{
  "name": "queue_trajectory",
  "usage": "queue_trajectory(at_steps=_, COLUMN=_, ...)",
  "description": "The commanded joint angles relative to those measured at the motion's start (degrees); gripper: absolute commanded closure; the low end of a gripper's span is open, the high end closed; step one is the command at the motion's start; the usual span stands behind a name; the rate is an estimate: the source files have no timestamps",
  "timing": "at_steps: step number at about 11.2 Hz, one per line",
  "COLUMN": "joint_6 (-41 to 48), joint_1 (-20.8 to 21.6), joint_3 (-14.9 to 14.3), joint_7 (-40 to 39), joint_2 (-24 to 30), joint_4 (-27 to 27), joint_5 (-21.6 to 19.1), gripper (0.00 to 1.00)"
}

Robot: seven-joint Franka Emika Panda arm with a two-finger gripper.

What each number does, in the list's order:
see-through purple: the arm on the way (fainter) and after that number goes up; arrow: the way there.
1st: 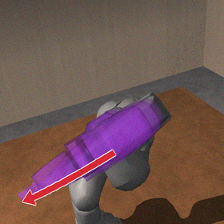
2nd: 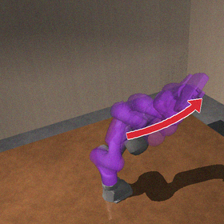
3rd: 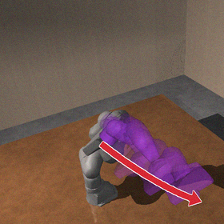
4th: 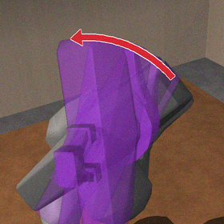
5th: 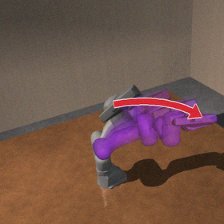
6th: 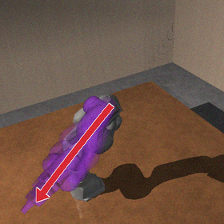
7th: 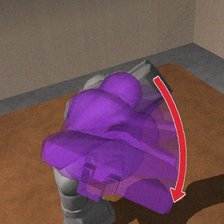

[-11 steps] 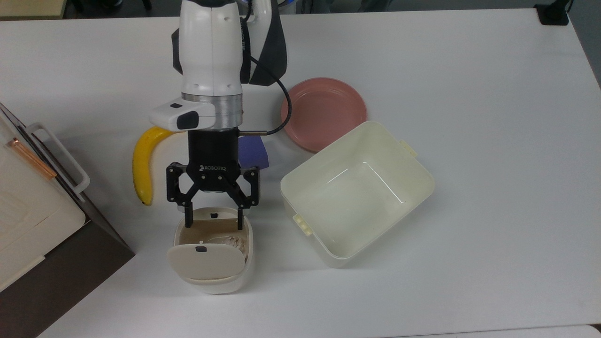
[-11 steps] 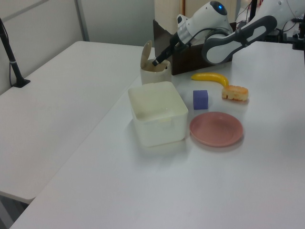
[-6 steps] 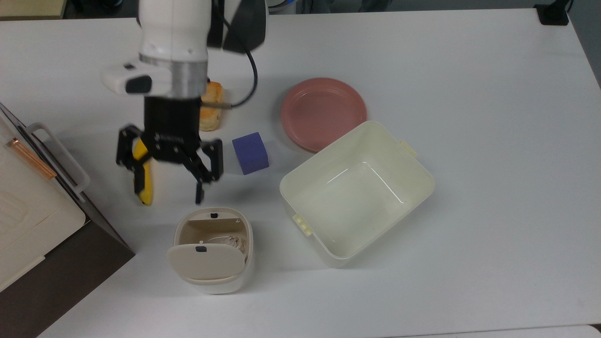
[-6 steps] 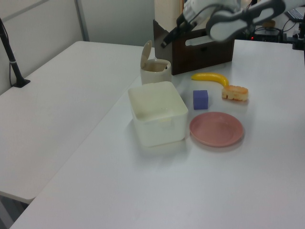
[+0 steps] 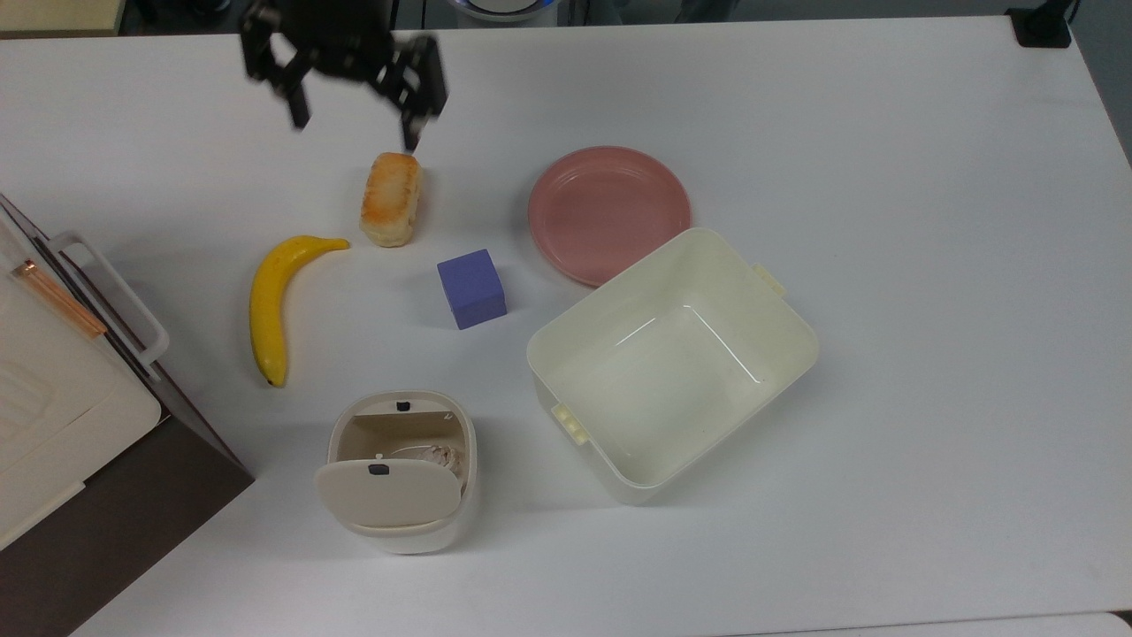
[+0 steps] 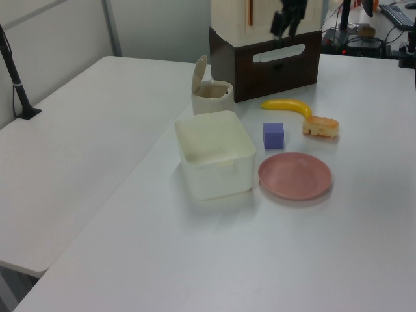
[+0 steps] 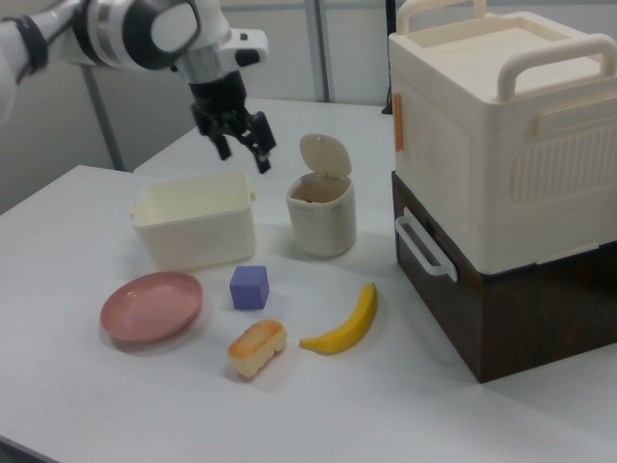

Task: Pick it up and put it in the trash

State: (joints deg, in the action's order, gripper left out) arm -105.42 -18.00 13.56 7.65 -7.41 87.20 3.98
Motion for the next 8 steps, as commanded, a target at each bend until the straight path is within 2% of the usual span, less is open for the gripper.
queue_trajectory(at_steps=1, joint_6=9.85, joint_1=-1.60, joint_3=-0.65, joint_7=-7.12, joint_2=7.74, joint_4=1.56, joint_5=-6.27, gripper=0.00)
queue_trajectory(at_steps=5, joint_6=15.31, joint_1=-1.60, joint_3=-0.73, joint_7=-1.00, joint_2=13.73, joint_4=3.23, joint_5=-6.44, gripper=0.00)
queue_trajectory(at_steps=7, joint_6=16.90, joint_1=-1.69, joint_3=-2.13, joint_7=6.11, joint_2=13.74, joint_4=3.76, joint_5=-7.06, gripper=0.00)
queue_trajectory(at_steps=8, joint_6=16.13, joint_1=-1.69, joint_3=-2.23, joint_7=6.58, joint_2=13.22, joint_4=3.76, joint_5=-6.97, gripper=0.00)
